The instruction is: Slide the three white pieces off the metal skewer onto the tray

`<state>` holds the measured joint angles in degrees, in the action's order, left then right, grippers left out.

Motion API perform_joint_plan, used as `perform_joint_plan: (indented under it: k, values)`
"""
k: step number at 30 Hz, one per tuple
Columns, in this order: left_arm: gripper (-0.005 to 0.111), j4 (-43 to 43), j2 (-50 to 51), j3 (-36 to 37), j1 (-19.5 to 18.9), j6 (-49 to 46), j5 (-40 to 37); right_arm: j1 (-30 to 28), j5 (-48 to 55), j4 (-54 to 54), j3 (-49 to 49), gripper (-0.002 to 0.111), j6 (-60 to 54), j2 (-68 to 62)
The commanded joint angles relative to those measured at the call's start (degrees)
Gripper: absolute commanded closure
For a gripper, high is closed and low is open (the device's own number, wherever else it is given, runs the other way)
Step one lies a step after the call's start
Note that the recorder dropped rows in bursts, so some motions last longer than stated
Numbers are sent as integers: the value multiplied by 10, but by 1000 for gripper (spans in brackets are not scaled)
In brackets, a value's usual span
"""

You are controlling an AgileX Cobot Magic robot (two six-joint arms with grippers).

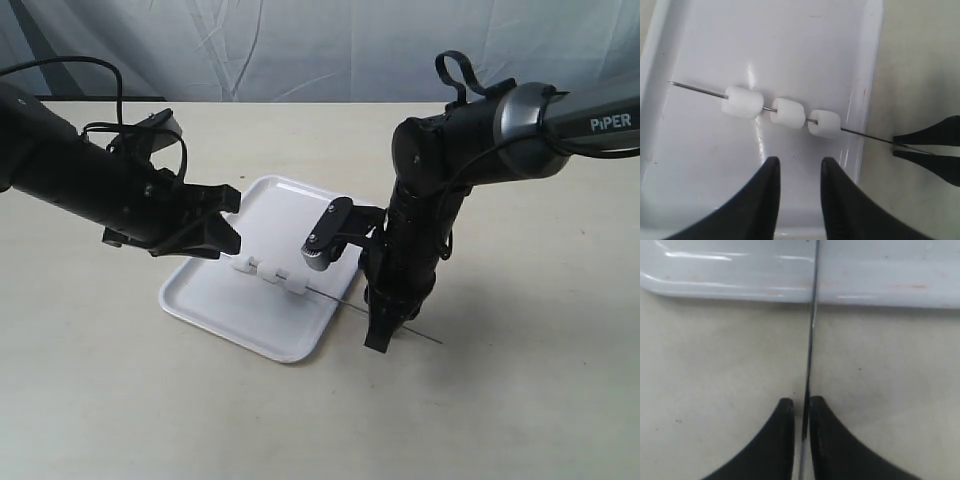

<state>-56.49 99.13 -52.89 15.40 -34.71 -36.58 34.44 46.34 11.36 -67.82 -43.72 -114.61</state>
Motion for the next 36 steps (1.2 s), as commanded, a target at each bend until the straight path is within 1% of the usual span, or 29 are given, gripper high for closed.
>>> perform_joint_plan:
  k: [1, 6, 10, 14, 16, 17, 19, 20, 21, 22, 23, 24, 25, 26, 27, 28, 29, 30, 31, 32, 33, 36]
  values:
    - [78, -1, 1, -2, 1, 0, -9, 0, 4, -6, 2, 108, 2, 1]
    - [78, 6, 1, -2, 1, 0, -11, 0, 8, -3, 2, 109, 2, 1]
    - [78, 59, -15, -2, 1, 0, -14, 0, 14, 60, 2, 109, 2, 1]
    - [78, 71, -54, -2, -1, 0, -11, -12, 19, 61, 2, 109, 68, 13]
    - [78, 91, -80, -2, -18, 15, -21, -25, 42, 64, 2, 109, 80, 29]
    - [78, 117, -95, -2, -33, 50, -37, -35, 55, 83, 2, 109, 81, 42]
    - [78, 144, -115, 0, -59, 82, -70, -40, 71, 103, 11, 109, 81, 68]
    - [78, 144, -120, 3, -68, 89, -82, -40, 71, 104, 17, 109, 81, 76]
    - [78, 129, -128, 12, -80, 90, -93, -40, 71, 111, 40, 109, 81, 99]
    - [78, 109, -132, 22, -82, 90, -93, -40, 70, 116, 53, 109, 81, 110]
    - [78, 66, -134, 39, -84, 85, -83, -40, 64, 135, 77, 109, 81, 131]
    - [78, -2, -134, 65, -84, 57, -76, -40, 64, 149, 101, 109, 81, 148]
    - [78, -32, -134, 79, -84, 43, -68, -40, 68, 161, 113, 109, 77, 157]
    - [78, -126, -134, 110, -84, -8, -54, -40, 69, 176, 131, 109, 71, 175]
    - [78, -168, -134, 123, -84, -40, -51, -40, 69, 179, 139, 109, 71, 183]
    - [76, -284, -134, 158, -84, -117, -52, -40, 70, 190, 152, 109, 71, 199]
    - [74, -341, -134, 171, -84, -148, -54, -40, 70, 197, 157, 109, 71, 205]
    - [70, -435, -134, 203, -84, -226, -65, -40, 74, 209, 167, 109, 71, 217]
    - [69, -435, -134, 218, -84, -252, -68, -40, 74, 211, 171, 109, 71, 224]
    - [66, -435, -133, 232, -84, -257, -47, -40, 74, 217, 174, 109, 71, 233]
    - [65, -435, -130, 237, -84, -257, -46, -40, 74, 217, 174, 109, 72, 239]
    - [63, -435, -118, 240, -84, -260, -64, -40, 74, 239, 174, 109, 74, 248]
